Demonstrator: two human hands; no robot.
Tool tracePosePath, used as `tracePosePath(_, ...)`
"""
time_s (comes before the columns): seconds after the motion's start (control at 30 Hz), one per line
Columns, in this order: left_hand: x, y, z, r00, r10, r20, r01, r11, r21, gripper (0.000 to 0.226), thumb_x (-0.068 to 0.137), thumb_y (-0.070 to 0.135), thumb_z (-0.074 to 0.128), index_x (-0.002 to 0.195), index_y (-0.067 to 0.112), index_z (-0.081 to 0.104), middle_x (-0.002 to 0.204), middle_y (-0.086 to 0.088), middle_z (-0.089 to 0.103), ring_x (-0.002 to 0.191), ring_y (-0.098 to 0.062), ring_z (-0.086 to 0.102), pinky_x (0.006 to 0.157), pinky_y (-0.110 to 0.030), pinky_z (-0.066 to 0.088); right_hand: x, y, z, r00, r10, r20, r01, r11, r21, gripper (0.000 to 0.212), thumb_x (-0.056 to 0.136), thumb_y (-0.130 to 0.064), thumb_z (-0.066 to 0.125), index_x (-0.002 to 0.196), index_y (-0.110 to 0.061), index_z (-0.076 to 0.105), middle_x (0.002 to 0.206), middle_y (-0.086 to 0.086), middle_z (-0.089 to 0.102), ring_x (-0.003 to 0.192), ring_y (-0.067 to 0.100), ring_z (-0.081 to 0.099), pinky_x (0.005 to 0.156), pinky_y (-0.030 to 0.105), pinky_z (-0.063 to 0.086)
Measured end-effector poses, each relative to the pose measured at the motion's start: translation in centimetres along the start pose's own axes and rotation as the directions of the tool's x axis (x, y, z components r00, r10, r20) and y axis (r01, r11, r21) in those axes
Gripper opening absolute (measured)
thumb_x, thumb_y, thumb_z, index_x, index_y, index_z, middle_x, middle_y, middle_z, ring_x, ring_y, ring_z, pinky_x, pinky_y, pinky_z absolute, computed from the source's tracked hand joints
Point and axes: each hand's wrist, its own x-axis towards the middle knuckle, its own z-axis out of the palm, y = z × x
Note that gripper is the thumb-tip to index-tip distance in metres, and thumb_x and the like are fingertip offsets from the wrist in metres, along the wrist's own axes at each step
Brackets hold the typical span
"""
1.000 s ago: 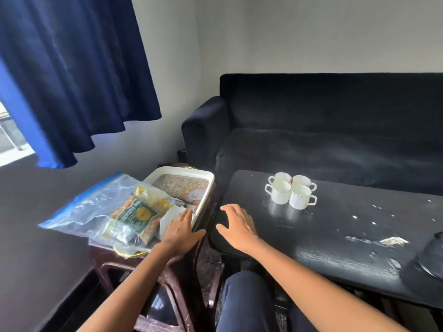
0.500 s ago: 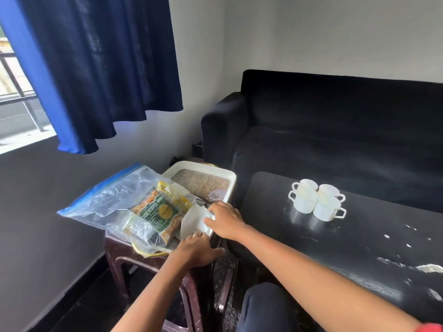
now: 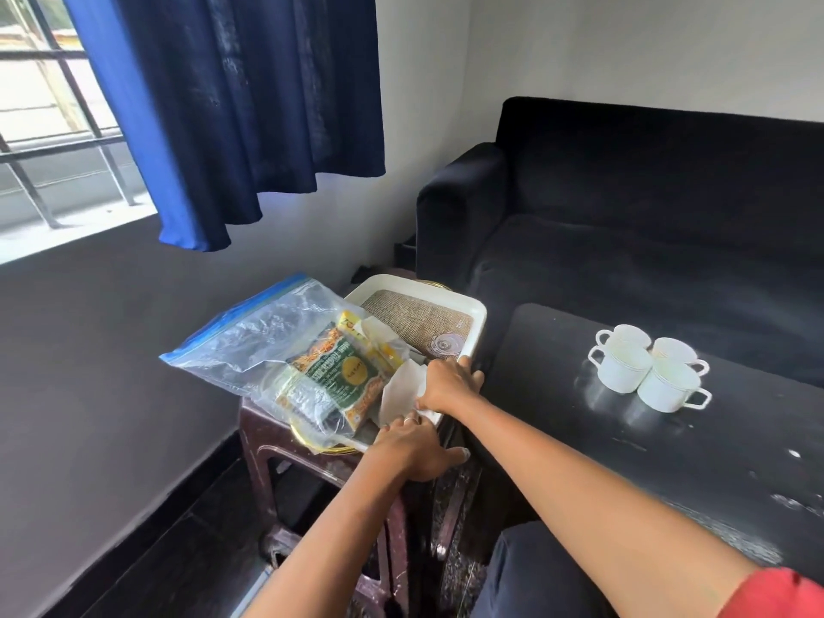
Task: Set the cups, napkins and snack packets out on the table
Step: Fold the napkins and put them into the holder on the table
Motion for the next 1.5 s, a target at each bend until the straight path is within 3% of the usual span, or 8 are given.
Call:
tracePosePath(0.3,-0.7,0.4,-0.3,1.0,-0.003,-0.003,0.003,1.0,0.01,0.086,0.094,0.059,0.038,0.151,0.0,0.012,0.16,-0.015,0.009,0.147,-0.03,0.012,0.119,-0.041,0.016,0.0,0.0,-0.1,0.999,0.044,0.011,-0.045,0.991,0.126,0.044,0.08,-0.024,0.067,0.121,-0.014,0.055,0.133,0.005,0.044,0.131,0.028,0.027,0.099,0.04,0.031)
tracePosePath(0.47,-1.1,0.6,-0.5,1.0,0.01,-0.008,-0.01,1.0,0.013,0.087,0.093,0.06,0.037,0.15,-0.001,0.012,0.16,-0.016,0.009,0.147,-0.03,0.012,0.119,-0.042,0.017,-0.6,0.2,-0.4,0.999,0.04,-0.001,-0.037,0.935,0.352,0.017,0.077,-0.009,0.058,0.084,-0.02,0.048,0.094,0.001,0.056,0.105,0.024,0.051,0.099,0.044,0.027)
tracePosePath(0.63,-1.6,1.0,-0.9,0.998,0.021,-0.058,-0.021,1.0,-0.006,0.088,0.093,0.059,0.038,0.151,0.001,0.007,0.16,-0.013,0.011,0.147,-0.027,0.015,0.118,-0.043,0.021,-1.4,1.0,-0.8,0.994,0.076,-0.073,-0.024,0.835,0.55,0.031,0.079,-0.009,0.065,0.106,-0.019,0.052,0.115,0.002,0.058,0.107,0.022,0.054,0.096,0.032,0.041)
tracePosePath(0.8,-2.2,1.9,-1.2,0.979,0.024,-0.204,-0.024,1.0,0.004,0.082,0.093,0.058,0.039,0.148,0.001,0.02,0.156,-0.012,0.025,0.141,-0.03,0.029,0.11,-0.046,0.032,-2.7,3.6,-2.2,0.972,0.213,-0.105,-0.024,0.526,0.85,0.037,0.074,-0.005,0.073,0.11,-0.007,0.063,0.105,0.008,0.066,0.082,0.018,0.06,0.052,0.018,0.044)
tracePosePath(0.97,-2.4,3.3,-0.6,0.959,-0.029,-0.282,-0.028,0.98,-0.195,0.082,0.091,0.058,0.043,0.147,0.003,0.021,0.154,-0.01,0.027,0.139,-0.029,0.033,0.109,-0.042,0.033,-5.5,7.3,-3.5,0.952,0.303,0.047,-0.069,0.062,0.996,0.022,0.076,0.005,0.071,0.093,-0.006,0.063,0.085,0.009,0.068,0.072,0.023,0.066,0.057,0.031,0.054)
tracePosePath(1.17,-3.2,6.1,-0.3,0.972,0.058,-0.229,-0.233,0.398,-0.887,0.035,0.093,0.044,0.054,0.117,0.019,0.059,0.112,0.004,0.068,0.101,-0.009,0.064,0.092,-0.034,0.049,-9.6,10.9,-3.2,0.975,0.179,0.13,-0.042,-0.426,0.904,0.027,0.08,0.009,0.063,0.104,-0.001,0.062,0.091,0.013,0.068,0.077,0.025,0.066,0.055,0.03,0.057)
tracePosePath(1.33,-3.1,7.5,1.6,0.946,0.216,0.242,0.124,0.447,-0.886,0.08,0.082,0.076,0.039,0.144,0.026,0.035,0.141,-0.002,0.05,0.125,-0.019,0.051,0.099,-0.044,0.034,-12.0,12.1,-2.4,0.986,0.101,0.134,-0.041,-0.626,0.779,0.027,0.084,0.008,0.056,0.107,-0.004,0.062,0.089,0.011,0.075,0.076,0.02,0.073,0.059,0.031,0.057)
tracePosePath(1.5,-2.3,8.3,2.6,0.951,0.307,0.036,0.004,0.104,-0.995,0.046,0.089,0.053,0.052,0.118,0.02,0.065,0.115,-0.002,0.071,0.104,-0.016,0.068,0.079,-0.031,0.052,-13.5,11.7,-1.7,0.985,0.123,0.119,-0.023,-0.593,0.805,0.024,0.078,0.006,0.059,0.099,-0.003,0.065,0.084,0.012,0.074,0.071,0.022,0.071,0.055,0.032,0.055)
